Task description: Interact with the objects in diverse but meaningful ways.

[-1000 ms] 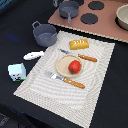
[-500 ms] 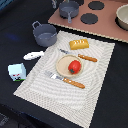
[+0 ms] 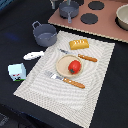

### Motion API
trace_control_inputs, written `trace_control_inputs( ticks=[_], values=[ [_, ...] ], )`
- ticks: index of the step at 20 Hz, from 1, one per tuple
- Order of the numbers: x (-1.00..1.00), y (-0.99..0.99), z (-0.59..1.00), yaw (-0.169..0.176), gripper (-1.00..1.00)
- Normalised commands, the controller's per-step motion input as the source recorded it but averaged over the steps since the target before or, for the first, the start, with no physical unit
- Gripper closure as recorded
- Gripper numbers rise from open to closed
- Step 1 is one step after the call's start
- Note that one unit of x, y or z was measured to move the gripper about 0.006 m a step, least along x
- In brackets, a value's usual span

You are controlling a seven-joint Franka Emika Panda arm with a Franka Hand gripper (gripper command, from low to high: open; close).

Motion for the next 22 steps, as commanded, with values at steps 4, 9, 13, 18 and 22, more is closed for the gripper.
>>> trace_control_inputs(
  ticks=[4, 9, 13, 18, 22],
  values=[
    [-0.14, 0.2, -0.32, 0.0, -1.0],
    [-0.13, 0.12, -0.29, 0.0, -1.0],
    [-0.12, 0.08, -0.24, 0.0, -1.0],
    [-0.11, 0.08, -0.19, 0.0, 1.0],
    [-0.13, 0.03, -0.19, 0.0, 1.0]
  ],
)
